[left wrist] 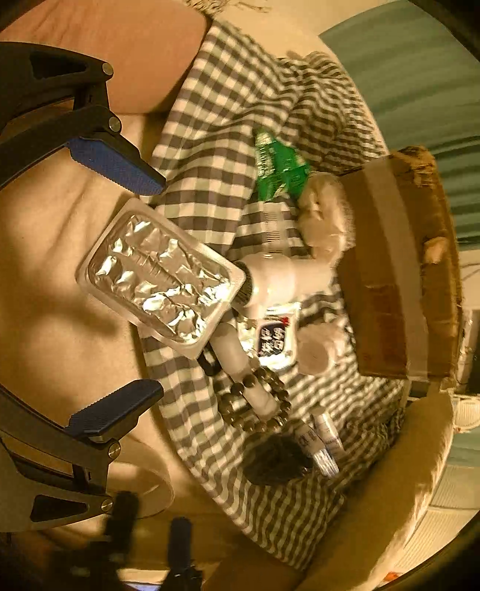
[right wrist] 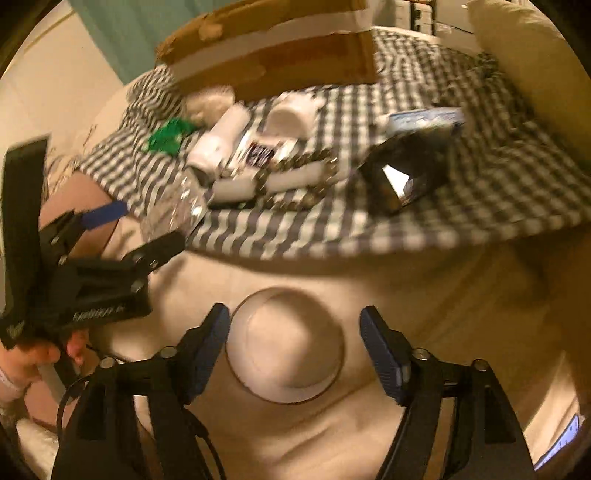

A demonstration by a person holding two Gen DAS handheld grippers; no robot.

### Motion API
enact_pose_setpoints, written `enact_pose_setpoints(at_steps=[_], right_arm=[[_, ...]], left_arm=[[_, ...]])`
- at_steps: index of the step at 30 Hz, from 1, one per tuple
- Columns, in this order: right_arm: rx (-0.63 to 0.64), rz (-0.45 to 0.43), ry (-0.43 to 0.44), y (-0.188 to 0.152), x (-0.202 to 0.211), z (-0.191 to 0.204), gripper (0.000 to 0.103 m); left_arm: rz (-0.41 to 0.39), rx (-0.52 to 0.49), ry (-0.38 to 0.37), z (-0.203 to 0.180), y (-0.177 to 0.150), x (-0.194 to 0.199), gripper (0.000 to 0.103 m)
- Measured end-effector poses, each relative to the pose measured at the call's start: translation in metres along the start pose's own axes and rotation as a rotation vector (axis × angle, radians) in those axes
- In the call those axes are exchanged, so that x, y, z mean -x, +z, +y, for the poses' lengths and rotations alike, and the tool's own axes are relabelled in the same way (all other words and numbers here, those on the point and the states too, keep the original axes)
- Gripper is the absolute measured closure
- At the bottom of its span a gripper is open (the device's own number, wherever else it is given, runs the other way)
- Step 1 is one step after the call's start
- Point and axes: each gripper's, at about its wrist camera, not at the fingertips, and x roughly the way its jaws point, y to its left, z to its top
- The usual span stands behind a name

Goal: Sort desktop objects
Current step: 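Grasp the foil blister pack with the left tool while the right tool grasps the tape roll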

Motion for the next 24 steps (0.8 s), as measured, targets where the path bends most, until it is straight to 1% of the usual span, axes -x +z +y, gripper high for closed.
enact_pose_setpoints(at_steps=[3,4,6,13,18,22,24], right_arm=[[0.016,0.014,0.012,-0.005,-0.005,0.007,0.021],[0.021,0.019,0.007,-0.003,-0.006,0.008,0.019],[0.034,0.031,-0.013,-0.004,-0.009,0.011,0.018],[0.068,0.073,-0.051,-0.007,-0.023,0.017,0.012],[0.070,0.090,-0.062,-0.009,-0.030,0.016,0.012],[0.066,0.110,-0.070,-0.012,-0.035,0.014,0.012],[0.072,0.103,-0.072,-0.013,-0.033,0.014,0.013]], left_arm=[[0.027,0.037,0.007,0.006,0.000,-0.012,0.001],[0.032,0.047,0.009,0.007,0.000,-0.015,0.001],[0.032,0.067,0.002,0.010,0.000,-0.021,0.001],[0.059,0.064,0.002,0.010,-0.001,-0.037,0.001],[0.081,0.083,0.003,0.015,-0.004,-0.044,0.001],[0.076,0.085,-0.001,0.016,-0.004,-0.044,0.001],[0.067,0.084,-0.013,0.015,-0.004,-0.041,0.008]])
